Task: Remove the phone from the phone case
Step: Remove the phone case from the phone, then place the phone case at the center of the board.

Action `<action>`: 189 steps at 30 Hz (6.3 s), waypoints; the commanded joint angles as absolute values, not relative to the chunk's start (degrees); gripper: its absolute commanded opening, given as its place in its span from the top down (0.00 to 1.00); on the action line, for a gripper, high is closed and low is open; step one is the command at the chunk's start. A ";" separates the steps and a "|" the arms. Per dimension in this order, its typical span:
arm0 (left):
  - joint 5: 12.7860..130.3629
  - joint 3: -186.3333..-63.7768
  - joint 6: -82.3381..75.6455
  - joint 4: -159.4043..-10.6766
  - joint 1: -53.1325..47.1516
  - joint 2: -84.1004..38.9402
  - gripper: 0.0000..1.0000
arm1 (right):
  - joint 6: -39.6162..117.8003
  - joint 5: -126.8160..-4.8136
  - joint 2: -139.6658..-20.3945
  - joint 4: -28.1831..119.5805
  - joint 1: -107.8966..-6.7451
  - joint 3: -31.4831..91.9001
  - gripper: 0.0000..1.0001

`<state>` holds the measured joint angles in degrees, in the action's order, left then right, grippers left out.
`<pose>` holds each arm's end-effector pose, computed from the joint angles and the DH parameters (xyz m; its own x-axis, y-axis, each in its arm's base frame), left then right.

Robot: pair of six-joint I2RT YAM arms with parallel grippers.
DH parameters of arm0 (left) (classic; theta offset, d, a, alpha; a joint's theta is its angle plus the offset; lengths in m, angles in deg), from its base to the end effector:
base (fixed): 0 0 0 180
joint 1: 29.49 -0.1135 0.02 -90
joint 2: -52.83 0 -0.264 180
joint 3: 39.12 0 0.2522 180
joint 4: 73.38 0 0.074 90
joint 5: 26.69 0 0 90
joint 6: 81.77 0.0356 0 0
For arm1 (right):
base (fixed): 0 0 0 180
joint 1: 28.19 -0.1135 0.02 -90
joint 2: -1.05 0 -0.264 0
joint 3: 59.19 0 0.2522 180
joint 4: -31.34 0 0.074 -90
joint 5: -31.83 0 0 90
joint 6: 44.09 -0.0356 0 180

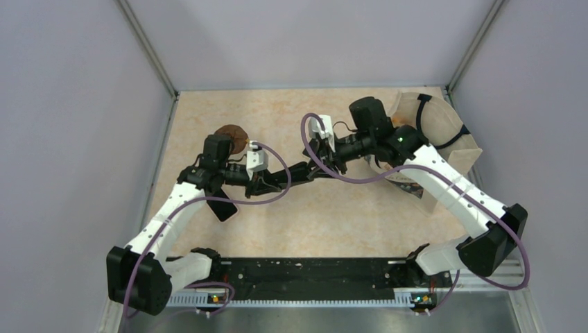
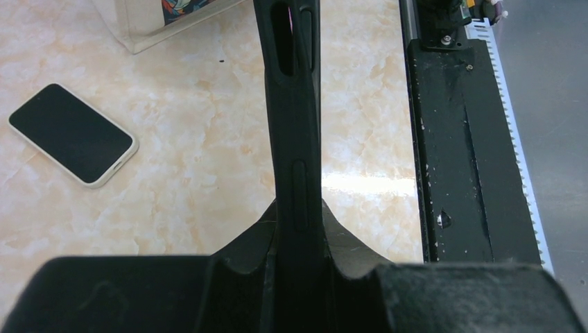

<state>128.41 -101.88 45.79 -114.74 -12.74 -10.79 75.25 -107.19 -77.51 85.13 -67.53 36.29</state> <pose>0.2021 -0.0945 0.2864 -0.0440 0.2813 -0.9586 0.9983 0.0481 -0.0317 0.2048 0.2026 0.3872 0.0281 -0.3925 -0.9193 -0.9970 -0.0780 0.0029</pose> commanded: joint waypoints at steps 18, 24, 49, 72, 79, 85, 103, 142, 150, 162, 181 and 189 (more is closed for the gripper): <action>134.36 -102.70 37.53 -100.46 -11.43 -8.77 1.00 | 73.11 -106.13 -81.48 77.53 -70.61 29.67 0.66; 132.77 -100.61 23.39 -86.49 -11.38 -9.40 1.00 | 72.18 -108.94 -82.31 73.95 -70.99 26.64 0.72; 125.40 -102.75 20.31 -96.46 -11.98 -5.90 0.52 | 78.62 -102.41 -78.02 80.67 -70.03 28.07 1.00; 119.31 -106.30 -7.60 -82.73 -8.84 -14.27 0.43 | 80.19 -103.88 -80.06 80.77 -70.10 31.94 1.00; 119.38 -105.97 -7.64 -81.94 -6.02 -15.87 0.42 | 80.03 -103.78 -80.28 80.86 -70.10 32.62 1.00; 118.45 -105.47 -5.90 -82.18 -4.72 -16.73 0.42 | 79.88 -103.85 -80.21 80.87 -70.03 32.64 1.00; 115.93 -104.28 -0.07 -84.27 -1.69 -20.54 0.45 | 79.23 -104.50 -79.44 79.84 -70.03 32.31 1.00; 92.75 -100.94 -3.90 -84.96 -13.84 -26.89 1.00 | 73.42 -104.14 -66.36 73.09 -60.60 19.42 1.00; 92.75 -105.83 -0.83 -90.58 -16.54 -35.21 1.00 | 69.59 -105.99 -61.94 68.00 -53.59 11.34 1.00; 92.77 -102.91 -10.47 -72.08 -18.86 -40.53 1.00 | 65.85 -107.29 -61.28 63.52 -50.37 6.50 1.00; 80.09 -107.82 -20.94 -60.28 -18.94 -52.08 0.87 | 65.32 -107.80 -61.18 63.55 -48.42 5.94 1.00; 80.23 -107.38 -17.80 -63.65 -18.94 -49.36 0.50 | 64.99 -108.18 -61.67 63.10 -48.41 5.95 1.00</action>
